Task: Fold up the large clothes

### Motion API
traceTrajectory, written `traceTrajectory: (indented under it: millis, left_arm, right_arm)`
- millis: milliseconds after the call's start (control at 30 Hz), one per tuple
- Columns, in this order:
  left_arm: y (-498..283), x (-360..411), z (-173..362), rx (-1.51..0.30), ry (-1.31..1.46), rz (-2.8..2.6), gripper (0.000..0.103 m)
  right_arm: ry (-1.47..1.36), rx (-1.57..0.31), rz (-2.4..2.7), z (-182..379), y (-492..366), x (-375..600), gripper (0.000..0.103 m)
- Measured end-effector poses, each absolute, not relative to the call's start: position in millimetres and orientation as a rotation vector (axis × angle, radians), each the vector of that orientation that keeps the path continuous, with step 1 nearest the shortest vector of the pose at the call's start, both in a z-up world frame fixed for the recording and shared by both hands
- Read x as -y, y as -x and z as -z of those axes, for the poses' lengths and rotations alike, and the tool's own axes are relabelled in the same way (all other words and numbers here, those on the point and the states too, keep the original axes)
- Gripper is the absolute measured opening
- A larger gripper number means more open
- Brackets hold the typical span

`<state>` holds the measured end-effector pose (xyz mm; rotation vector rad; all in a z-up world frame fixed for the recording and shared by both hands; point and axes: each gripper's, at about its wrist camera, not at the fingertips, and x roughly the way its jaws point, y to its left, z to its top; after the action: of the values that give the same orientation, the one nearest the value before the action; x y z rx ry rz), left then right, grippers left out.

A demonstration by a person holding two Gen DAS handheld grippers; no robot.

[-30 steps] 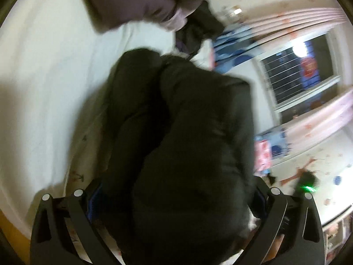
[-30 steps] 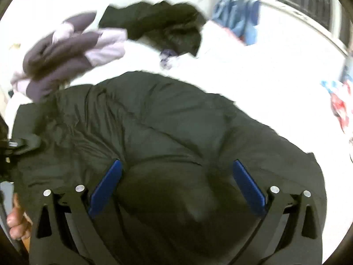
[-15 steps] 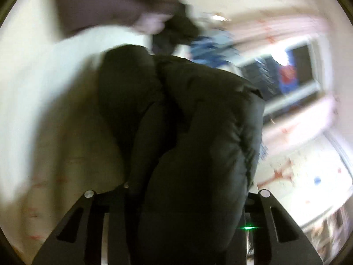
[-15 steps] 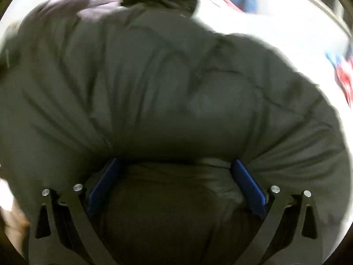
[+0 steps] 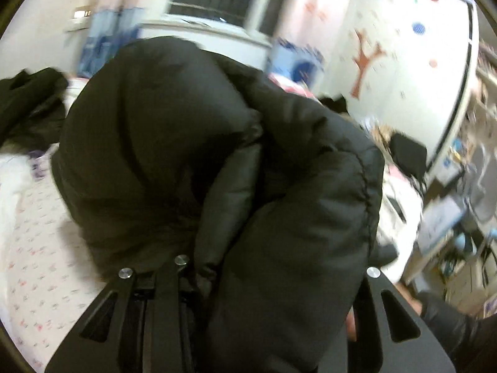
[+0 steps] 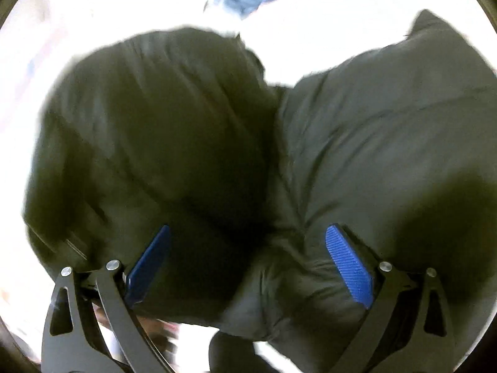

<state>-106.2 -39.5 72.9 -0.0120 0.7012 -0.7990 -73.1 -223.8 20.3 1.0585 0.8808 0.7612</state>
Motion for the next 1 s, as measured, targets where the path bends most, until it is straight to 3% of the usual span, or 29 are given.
traceTrajectory:
  millis: [100,267,333,433,467,567,600,700,833,1000]
  left_arm:
    - [105,94,-48,-0.772,-0.035,0.841,0.035]
    - [103,153,-12,-0.832,-0.128,0.806,0.035]
    - [110,164,-5,-0.851,-0.177,0.793,0.038]
    - [112,180,9,-0.868,-0.299,0.772,0.052]
    - [118,189,17,-0.872,-0.366,0.762,0.062]
    - [133,213,26,-0.855,-0.54,0.735,0.084]
    - [143,222,28,-0.846,-0.595,0.724,0.087]
    - [160,225,14,-0.842,-0.596,0.736,0.087]
    - [169,188,-32,-0.845,-0.397,0.826,0.087]
    - [144,77,-89,-0.75,-0.089,0.692,0.092]
  right_arm:
    - [-1.182,-0.809,-0.743,-17,79,275,0.096]
    - [-1.258,-0.901,-0.661,10,89,320,0.096]
    - [-1.336,-0.845,-0.639,21,103,340,0.096]
    - [-1.456,-0.735,-0.672,33,122,357,0.096]
    - [-1.435,-0.76,-0.686,32,123,352,0.096]
    - [-1.299,-0.81,-0.723,8,106,341,0.096]
    - [-1.168,-0.847,-0.673,-7,105,331,0.096]
    - [-0.891,-0.909,-0.519,-38,98,325,0.096]
    - [-0.583,-0.845,-0.302,-87,110,322,0.096]
    - [-0.299,-1.012,-0.18,-71,91,301,0.096]
